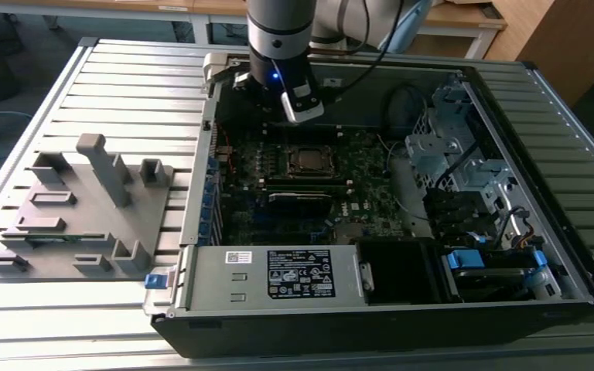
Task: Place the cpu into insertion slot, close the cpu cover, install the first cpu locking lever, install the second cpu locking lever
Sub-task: 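Install the first cpu locking lever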
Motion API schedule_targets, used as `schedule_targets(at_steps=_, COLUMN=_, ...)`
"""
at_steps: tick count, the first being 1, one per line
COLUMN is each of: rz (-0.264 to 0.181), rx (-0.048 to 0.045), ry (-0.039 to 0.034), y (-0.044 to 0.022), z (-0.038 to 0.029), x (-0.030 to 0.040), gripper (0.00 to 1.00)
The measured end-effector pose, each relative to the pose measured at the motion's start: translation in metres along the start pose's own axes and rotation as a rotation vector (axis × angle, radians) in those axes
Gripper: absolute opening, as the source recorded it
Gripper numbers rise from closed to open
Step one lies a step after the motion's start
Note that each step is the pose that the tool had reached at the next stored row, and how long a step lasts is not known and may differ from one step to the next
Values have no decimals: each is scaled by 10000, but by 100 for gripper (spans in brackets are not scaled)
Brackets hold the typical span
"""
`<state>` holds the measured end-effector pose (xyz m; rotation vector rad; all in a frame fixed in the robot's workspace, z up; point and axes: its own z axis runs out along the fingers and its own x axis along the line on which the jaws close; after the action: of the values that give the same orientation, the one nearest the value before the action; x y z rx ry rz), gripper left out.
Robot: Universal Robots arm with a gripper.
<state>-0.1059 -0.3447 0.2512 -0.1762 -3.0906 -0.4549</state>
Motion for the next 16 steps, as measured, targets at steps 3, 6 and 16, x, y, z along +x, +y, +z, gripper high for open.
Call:
schedule_targets(at_steps=3, rz=-1, rx=0, ry=0, y=8, z=5, x=-84, gripper=10)
schedule_targets(at_steps=6, rz=-1, rx=0, ry=0, y=17, z=8, x=-168, gripper=10)
schedule_targets(at_steps=16, rz=-1, rx=-1, ry=0, y=31, z=14, x=-307, gripper=10)
